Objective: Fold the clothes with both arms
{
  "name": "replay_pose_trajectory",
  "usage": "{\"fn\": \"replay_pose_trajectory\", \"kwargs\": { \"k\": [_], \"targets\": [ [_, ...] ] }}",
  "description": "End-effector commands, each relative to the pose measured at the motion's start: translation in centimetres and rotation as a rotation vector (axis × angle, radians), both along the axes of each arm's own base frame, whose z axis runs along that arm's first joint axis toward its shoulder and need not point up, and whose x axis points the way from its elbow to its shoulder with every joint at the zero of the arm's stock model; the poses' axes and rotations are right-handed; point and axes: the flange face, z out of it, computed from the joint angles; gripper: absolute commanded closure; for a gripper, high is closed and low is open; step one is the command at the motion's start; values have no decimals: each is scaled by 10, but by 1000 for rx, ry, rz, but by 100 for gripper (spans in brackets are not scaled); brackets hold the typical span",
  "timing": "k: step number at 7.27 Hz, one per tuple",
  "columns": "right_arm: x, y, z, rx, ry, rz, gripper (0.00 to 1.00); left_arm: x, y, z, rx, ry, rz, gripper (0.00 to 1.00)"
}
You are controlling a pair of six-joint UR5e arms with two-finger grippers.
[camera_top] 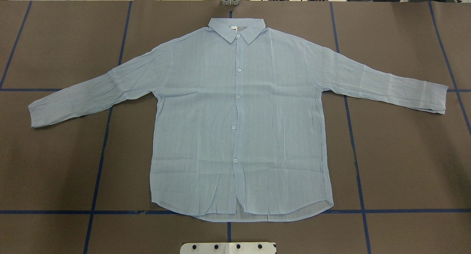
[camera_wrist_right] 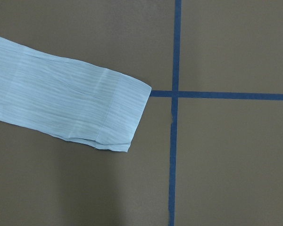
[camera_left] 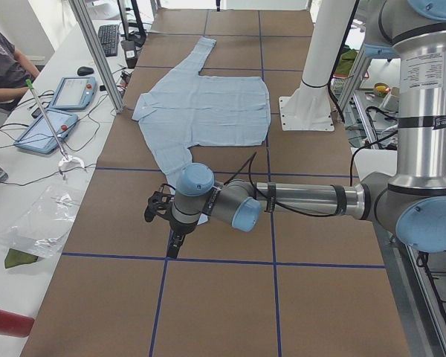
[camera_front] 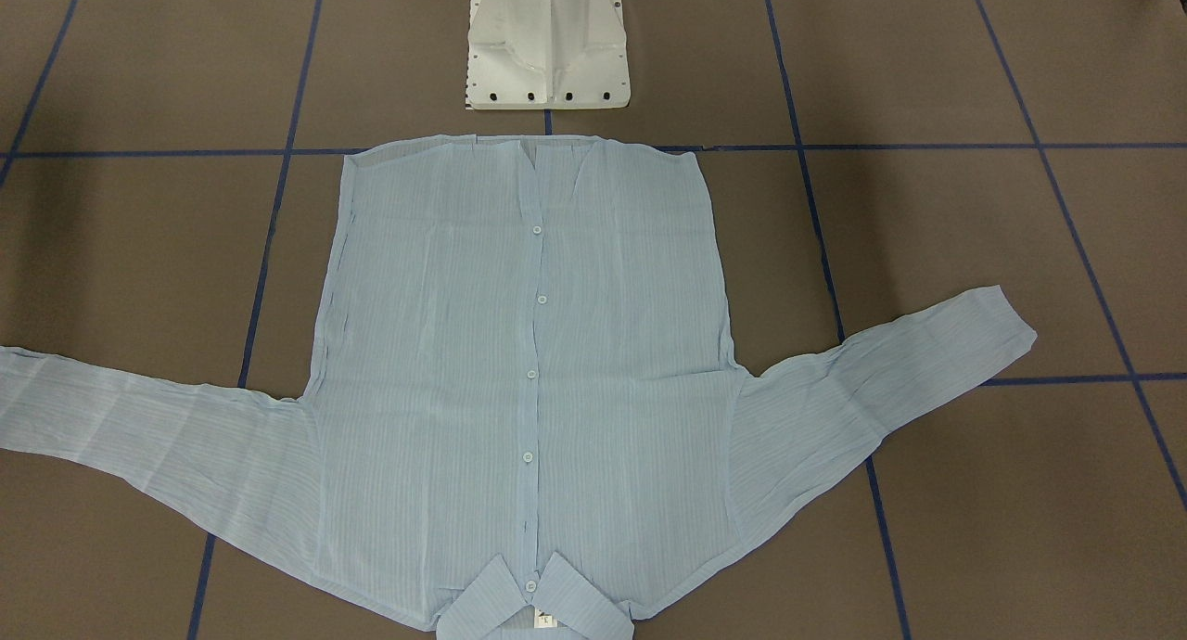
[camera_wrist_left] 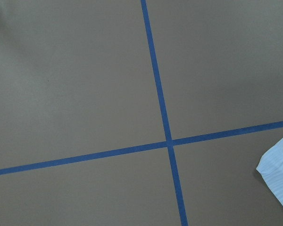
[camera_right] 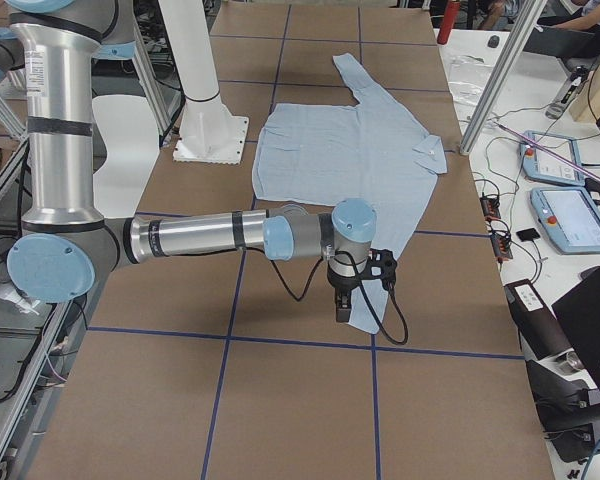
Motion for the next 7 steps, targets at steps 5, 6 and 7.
{"fn": "replay_pose_trajectory", "kwargs": {
  "k": [5, 6, 7],
  "targets": [
    [-2, 0, 7, -15, -11, -2, 0, 1, 1, -26, 51, 2, 2, 0],
    [-1, 0, 14, -25, -5, -5, 0, 1, 1, -26, 52, 3, 4, 0],
    [-2, -3, 16, -28, -8, -4, 0, 2, 2, -26, 57, 7, 11, 0]
  ]
}}
